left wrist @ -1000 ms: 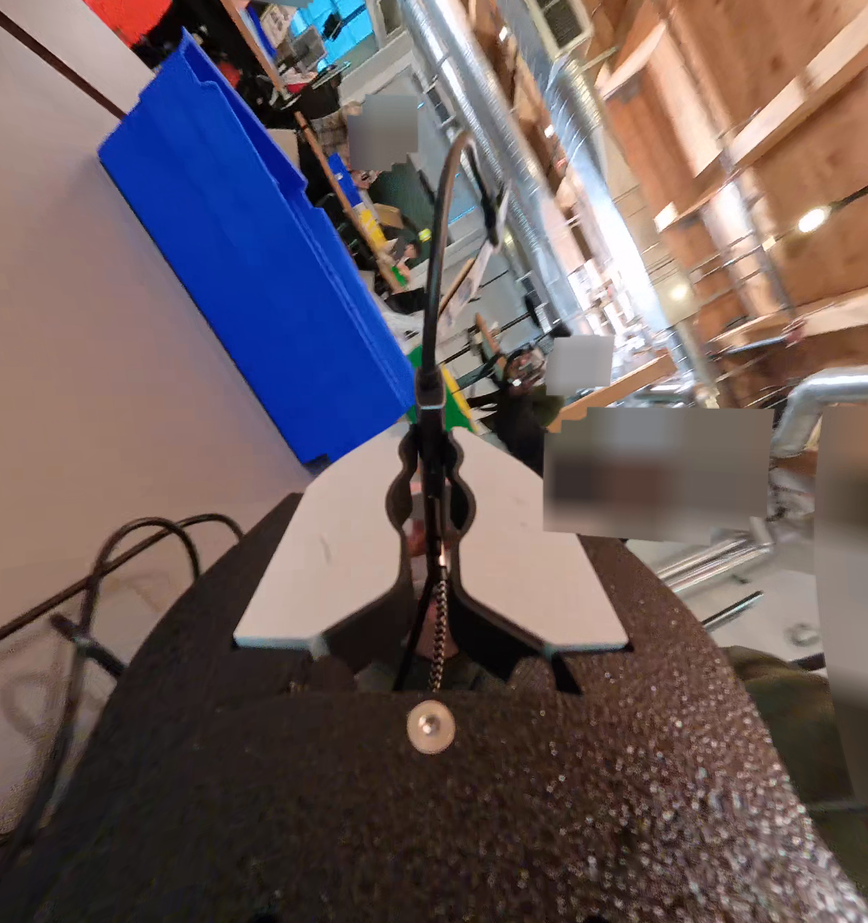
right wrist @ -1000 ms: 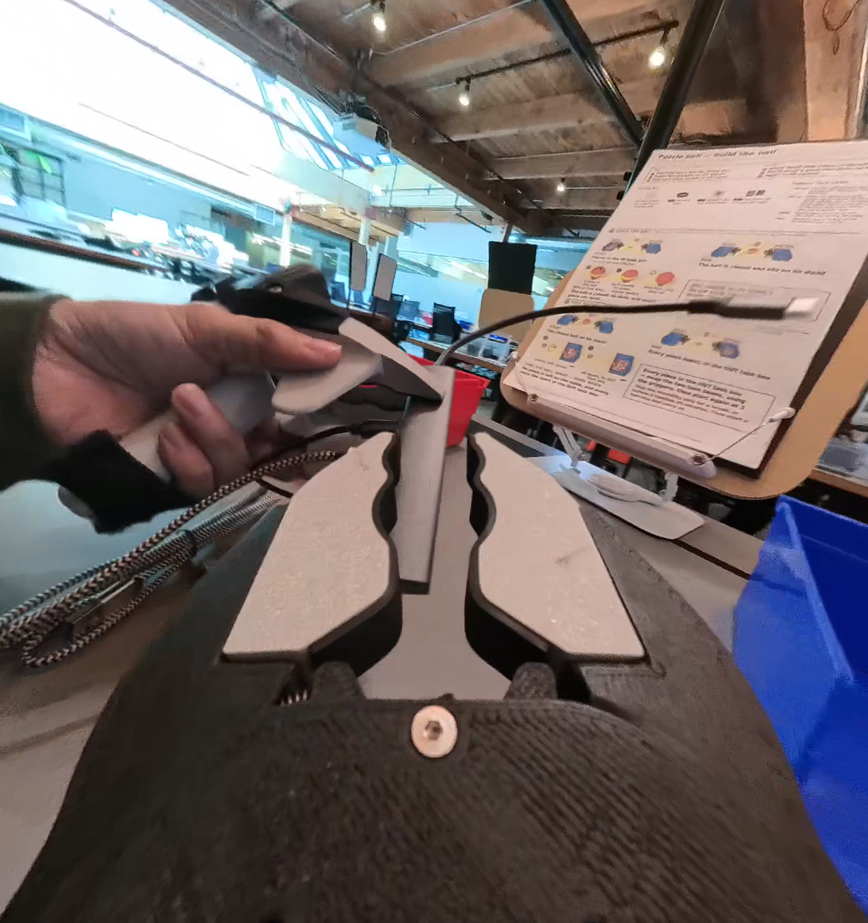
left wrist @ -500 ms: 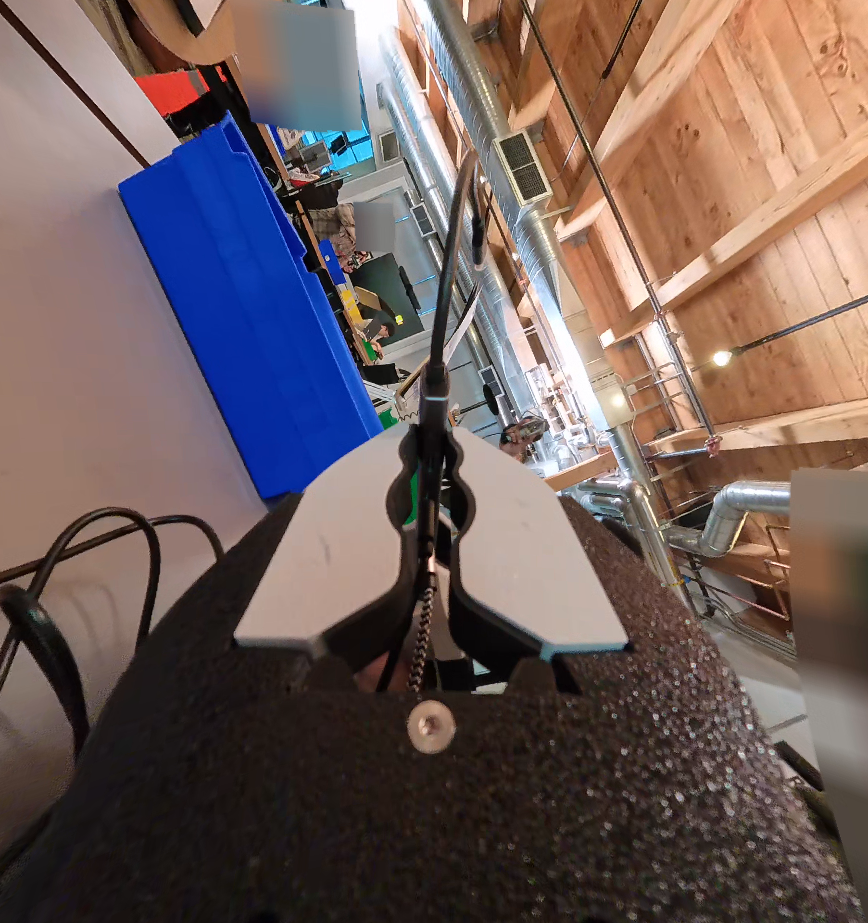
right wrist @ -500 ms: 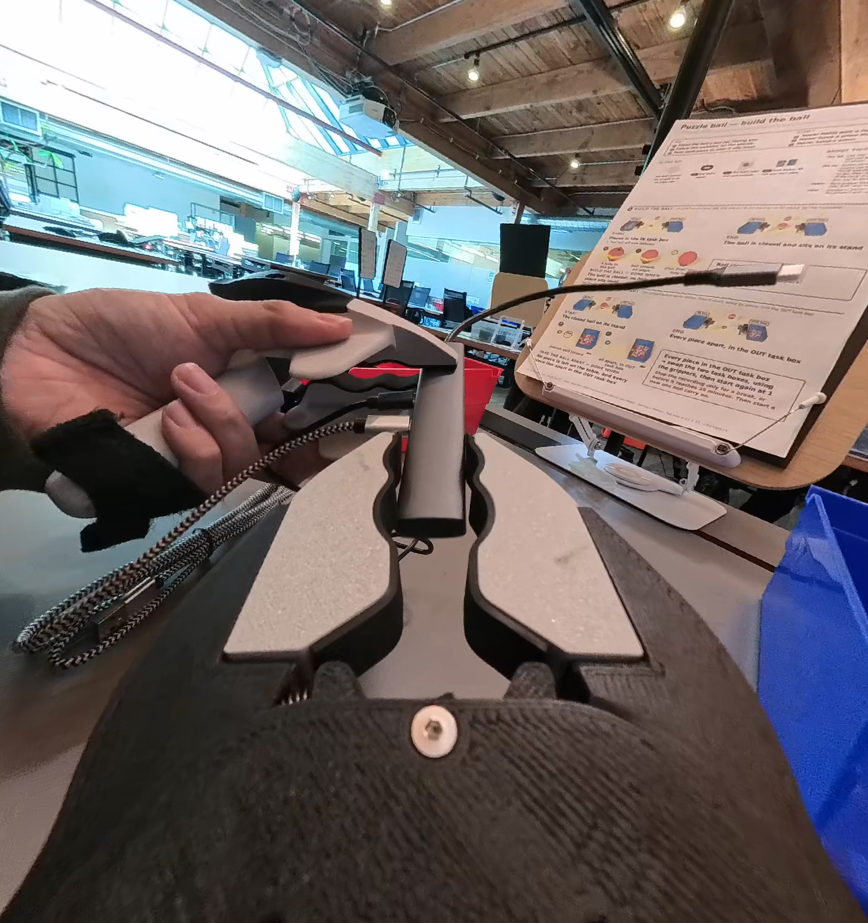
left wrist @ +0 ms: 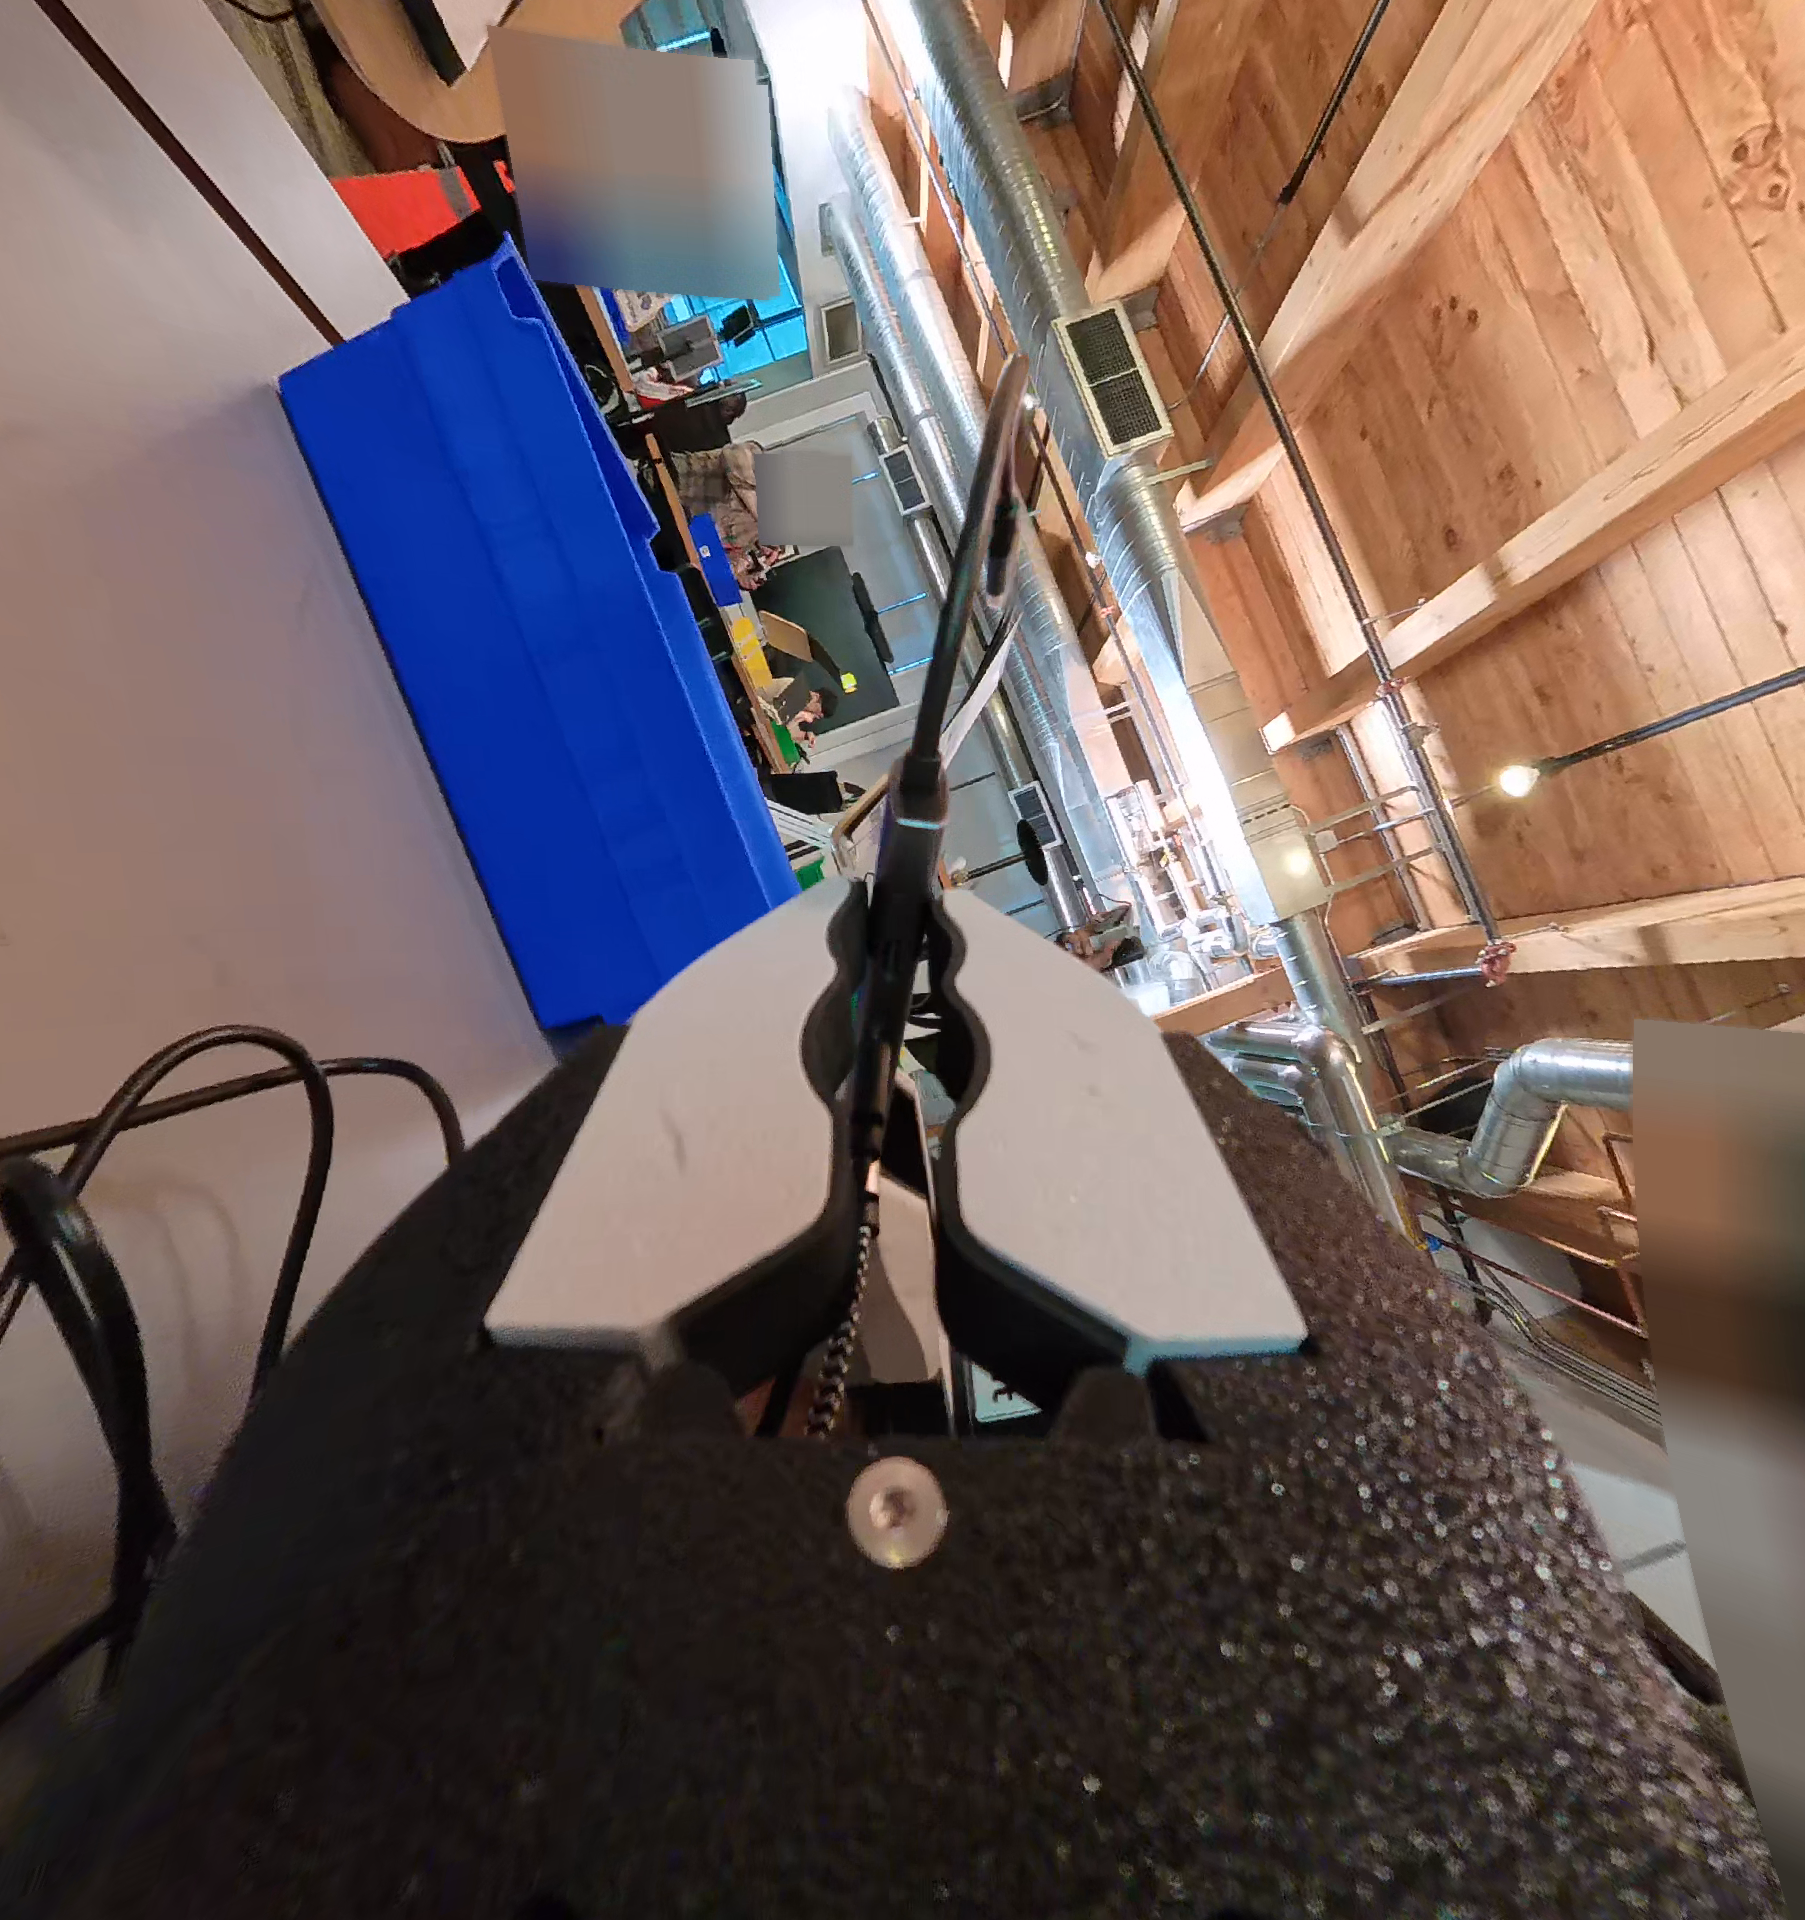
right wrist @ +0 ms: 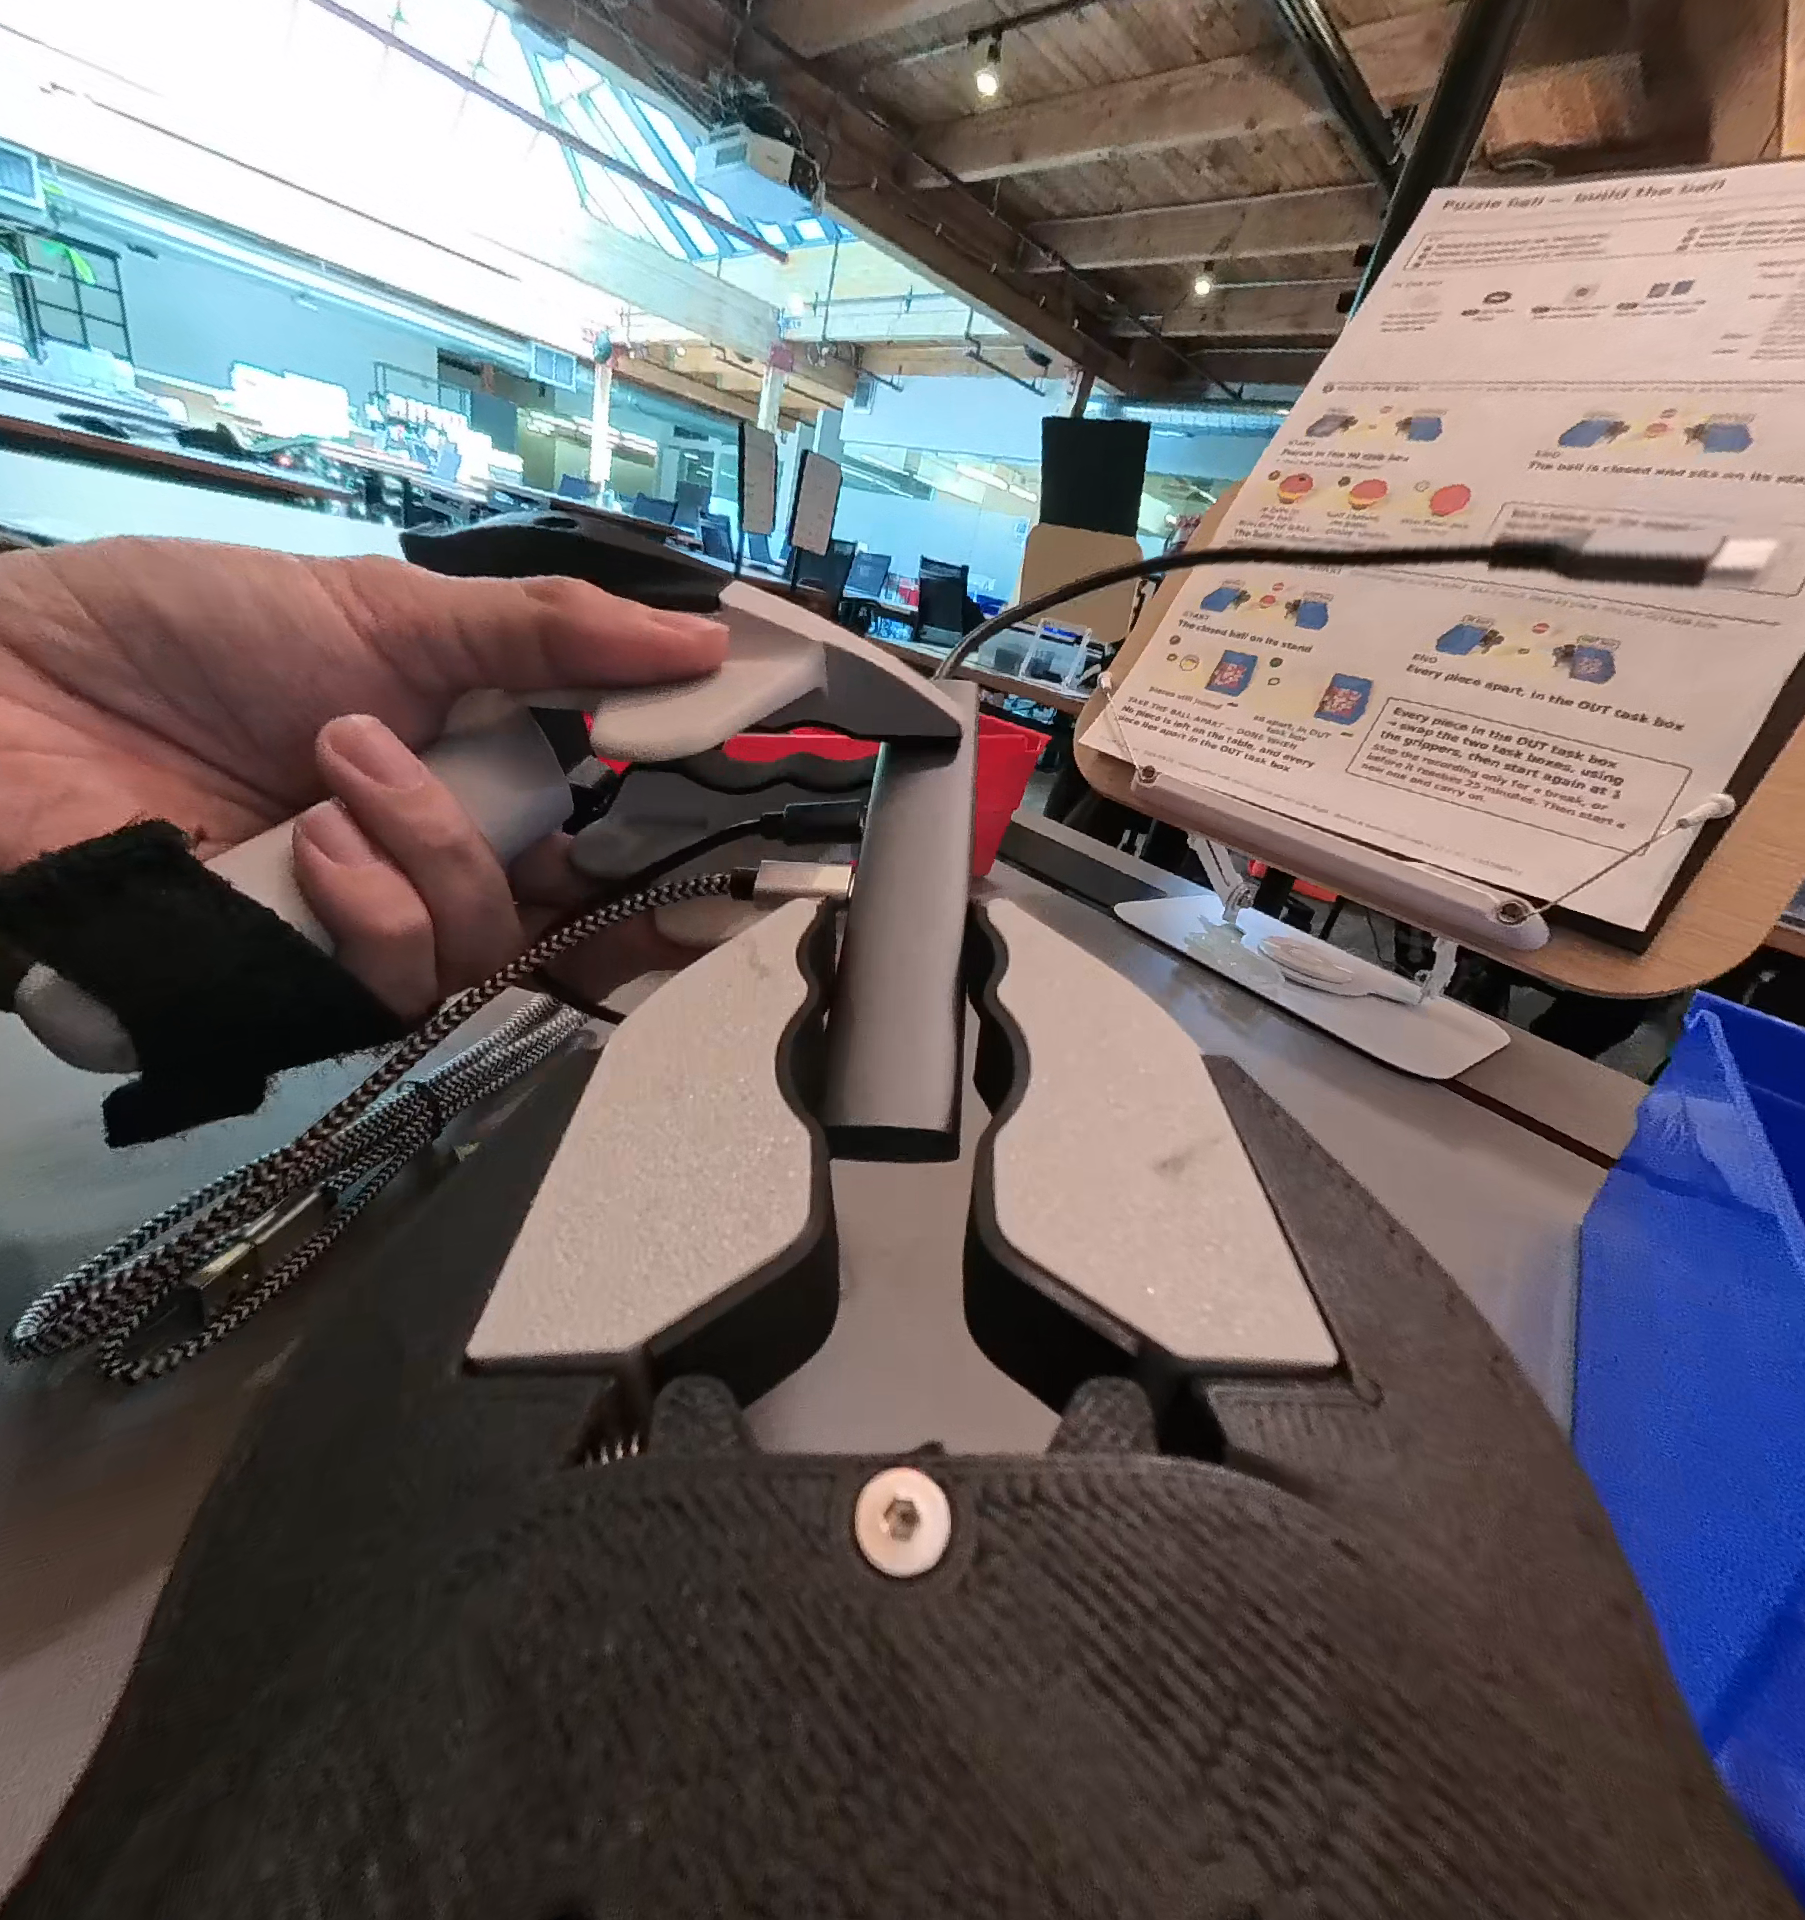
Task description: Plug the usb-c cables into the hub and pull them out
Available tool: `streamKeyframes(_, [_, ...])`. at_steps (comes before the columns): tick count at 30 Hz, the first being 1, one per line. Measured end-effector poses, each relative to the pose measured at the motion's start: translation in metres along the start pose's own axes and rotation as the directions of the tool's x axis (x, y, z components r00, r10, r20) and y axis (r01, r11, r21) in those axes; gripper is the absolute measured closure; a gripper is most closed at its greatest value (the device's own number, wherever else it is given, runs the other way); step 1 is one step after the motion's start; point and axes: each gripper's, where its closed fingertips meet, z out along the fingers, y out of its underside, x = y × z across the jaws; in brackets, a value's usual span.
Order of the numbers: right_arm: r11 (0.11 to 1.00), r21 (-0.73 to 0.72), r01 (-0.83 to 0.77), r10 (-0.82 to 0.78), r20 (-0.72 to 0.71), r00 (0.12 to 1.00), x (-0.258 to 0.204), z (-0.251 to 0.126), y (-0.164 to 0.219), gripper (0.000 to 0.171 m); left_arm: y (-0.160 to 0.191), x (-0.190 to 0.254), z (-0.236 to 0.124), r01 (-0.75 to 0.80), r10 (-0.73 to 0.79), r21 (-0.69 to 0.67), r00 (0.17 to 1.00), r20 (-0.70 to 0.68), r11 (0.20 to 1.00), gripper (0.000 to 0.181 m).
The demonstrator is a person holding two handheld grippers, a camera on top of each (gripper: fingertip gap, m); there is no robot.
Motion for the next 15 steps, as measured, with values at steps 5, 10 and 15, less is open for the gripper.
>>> streamKeyframes(5, [1.0,0.019,0.019,-0.019,-0.011,1.0,-0.0002,-0.0017,-0.0024,0.147,0.001,0.0022,0.0007,0.017,-0.017,0.003,1.0,-0.012,1.0,0.171])
streamKeyframes(10, [0.999,0.033,0.003,-0.003,-0.014,1.0,0.0022,-0.0028,-0.0039,0.142,0.0016,0.0039,0.0009,0.016,-0.016,-0.002,1.0,-0.015,1.0,0.171])
streamKeyframes(15, [0.999,0.026,0.02,-0.02,-0.004,1.0,-0.0005,-0.0022,-0.003,0.14,-0.0013,0.0043,-0.0009,0.014,-0.014,0.003,1.0,-0.011,1.0,0.172])
